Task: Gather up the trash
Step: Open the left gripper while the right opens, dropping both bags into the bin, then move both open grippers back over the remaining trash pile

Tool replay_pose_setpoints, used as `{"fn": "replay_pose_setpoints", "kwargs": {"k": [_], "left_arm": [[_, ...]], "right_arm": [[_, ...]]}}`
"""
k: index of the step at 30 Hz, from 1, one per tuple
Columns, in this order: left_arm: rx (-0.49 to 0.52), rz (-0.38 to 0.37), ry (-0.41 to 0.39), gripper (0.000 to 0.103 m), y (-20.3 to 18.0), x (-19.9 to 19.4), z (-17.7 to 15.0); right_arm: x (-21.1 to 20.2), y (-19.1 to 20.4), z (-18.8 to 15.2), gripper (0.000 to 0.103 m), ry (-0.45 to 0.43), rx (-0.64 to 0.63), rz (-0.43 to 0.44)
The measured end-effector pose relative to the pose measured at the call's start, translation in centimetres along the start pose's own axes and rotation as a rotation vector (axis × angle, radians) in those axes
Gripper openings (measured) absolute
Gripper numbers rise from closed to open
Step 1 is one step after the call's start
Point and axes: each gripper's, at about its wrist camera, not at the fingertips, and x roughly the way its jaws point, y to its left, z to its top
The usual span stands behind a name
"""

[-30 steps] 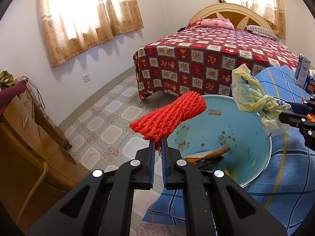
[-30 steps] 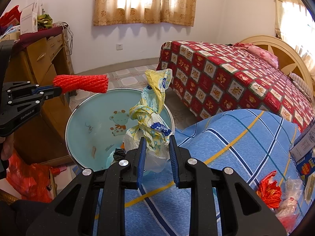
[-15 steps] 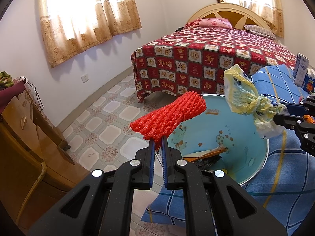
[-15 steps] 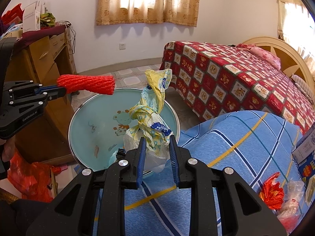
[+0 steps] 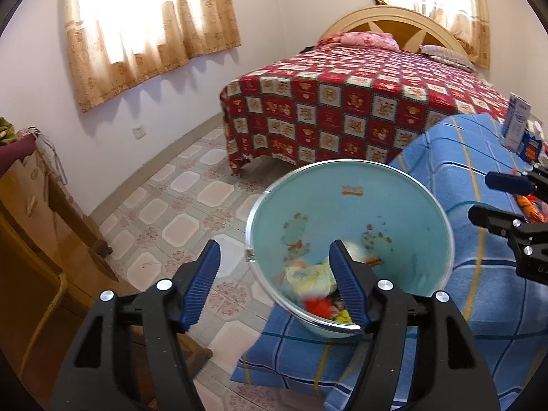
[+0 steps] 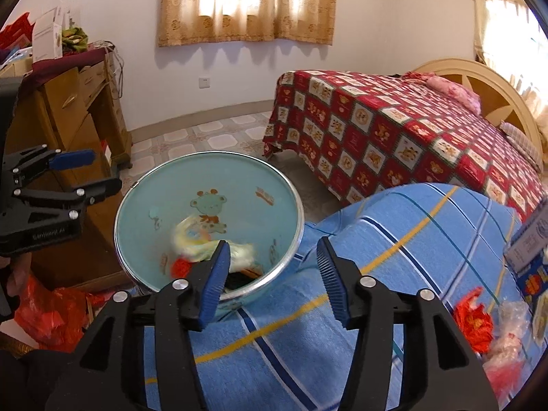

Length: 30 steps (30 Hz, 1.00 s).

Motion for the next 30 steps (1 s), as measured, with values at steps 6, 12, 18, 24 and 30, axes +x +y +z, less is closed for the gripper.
{"fn": "replay_pose_setpoints", "kwargs": {"k": [6,12,18,24,30], "left_arm": [[0.058,-0.041,-0.015,0.085,-3.4,-0.3,-1.1],[0.114,-0.17,0.004,0.089,-7.8,-0.9,-2.1],[0.195,-0.238,-0.013,0.09,-13.3,-1.9,-2.2],[0.248,-0.305,-0.024,0.091,-18.6,-3.2,-2.0],[0.289,-0.356,-0.009,0.097,-21.8,-4.8,-3.3]], "right_arm": [[-5.5,-1.6,-2.4,0.065,-0.033,0.046,-0.068],[-12.0,-6.3,-7.7,0.071,-0.043,0.175,-0.202],[-17.2,-11.7,-14.0,0.071,-0.04,0.361,-0.376],[-19.0,-16.3,-18.9,0.071,-0.024,0.512,-0.48],[-19.3,-17.9,-22.1,0.072,-0.009,0.552,-0.483]]}}
